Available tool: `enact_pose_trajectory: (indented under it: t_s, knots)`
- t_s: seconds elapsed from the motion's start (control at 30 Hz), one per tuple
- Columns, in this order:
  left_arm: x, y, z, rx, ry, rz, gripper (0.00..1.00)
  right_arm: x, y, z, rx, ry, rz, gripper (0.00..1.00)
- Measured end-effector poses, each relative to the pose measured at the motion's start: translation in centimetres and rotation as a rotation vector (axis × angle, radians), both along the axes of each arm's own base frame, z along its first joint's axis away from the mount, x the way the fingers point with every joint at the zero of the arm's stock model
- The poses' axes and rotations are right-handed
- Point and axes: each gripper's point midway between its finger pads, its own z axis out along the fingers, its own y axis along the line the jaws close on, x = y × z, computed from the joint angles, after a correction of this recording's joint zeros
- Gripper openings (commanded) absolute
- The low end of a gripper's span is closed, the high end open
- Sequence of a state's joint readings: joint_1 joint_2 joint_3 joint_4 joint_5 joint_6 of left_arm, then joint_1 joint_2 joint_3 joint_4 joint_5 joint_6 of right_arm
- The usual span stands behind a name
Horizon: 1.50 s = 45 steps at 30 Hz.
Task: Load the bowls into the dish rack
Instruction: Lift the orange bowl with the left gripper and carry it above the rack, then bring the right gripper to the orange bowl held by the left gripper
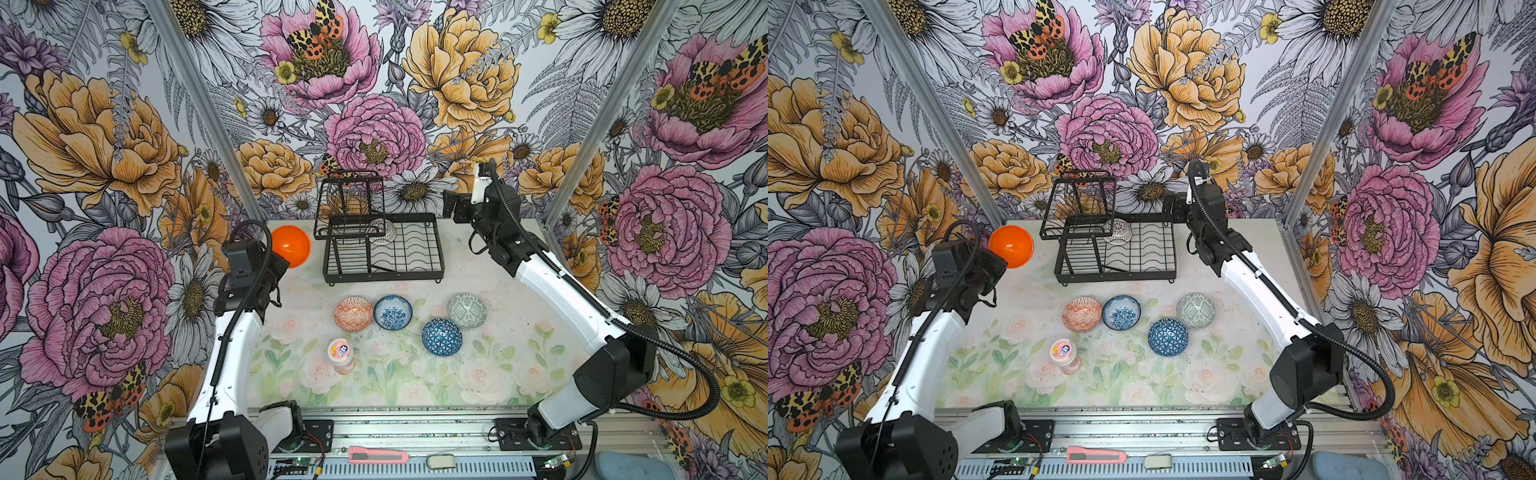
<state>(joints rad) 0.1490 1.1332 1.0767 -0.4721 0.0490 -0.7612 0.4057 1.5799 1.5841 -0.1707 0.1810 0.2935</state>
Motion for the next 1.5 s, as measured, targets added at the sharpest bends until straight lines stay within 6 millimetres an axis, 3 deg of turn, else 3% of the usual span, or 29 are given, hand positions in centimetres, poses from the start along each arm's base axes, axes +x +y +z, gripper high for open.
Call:
enact_pose_trajectory:
  t_s: [0.13, 0.2, 0.33, 0.47, 0.63, 0.9, 1.2, 1.37, 1.5]
  knots:
    - [2.3, -1.9, 6.9, 0.03, -0.161, -0.037, 0.0, -0.1, 0.2, 3.4, 0.099, -0.039, 0.017, 0.99]
    - [3.2, -3.3, 9.5, 0.038, -0.219, -0.062, 0.0, -0.3, 0.4, 5.0, 0.163, -0.057, 0.024, 0.99]
    - [5.4, -6.6, 12.5, 0.045, -0.306, -0.11, 0.0, -0.2, 0.8, 7.3, 0.305, -0.06, 0.033, 1.0]
    - [8.4, -10.3, 13.7, 0.045, -0.35, -0.151, 0.0, 0.5, 1.3, 8.7, 0.422, -0.034, 0.037, 1.0]
    - [13.2, -16.5, 12.7, 0.061, -0.368, -0.198, 0.0, 0.6, 1.6, 11.4, 0.591, -0.01, 0.034, 1.0]
    - [17.1, -23.5, 12.1, 0.152, -0.432, -0.235, 0.0, -0.3, 2.5, 15.3, 0.85, 0.025, 0.083, 0.99]
    - [20.3, -27.9, 10.7, 0.202, -0.537, -0.261, 0.0, 2.5, 5.2, 12.2, 1.013, 0.184, 0.107, 0.99]
    - [20.6, -30.2, 10.1, 0.23, -0.586, -0.289, 0.0, 3.7, 6.9, 11.4, 1.071, 0.244, 0.151, 0.99]
    - [20.3, -31.5, 10.9, 0.231, -0.649, -0.299, 0.0, 3.8, 7.6, 11.6, 1.108, 0.271, 0.181, 0.98]
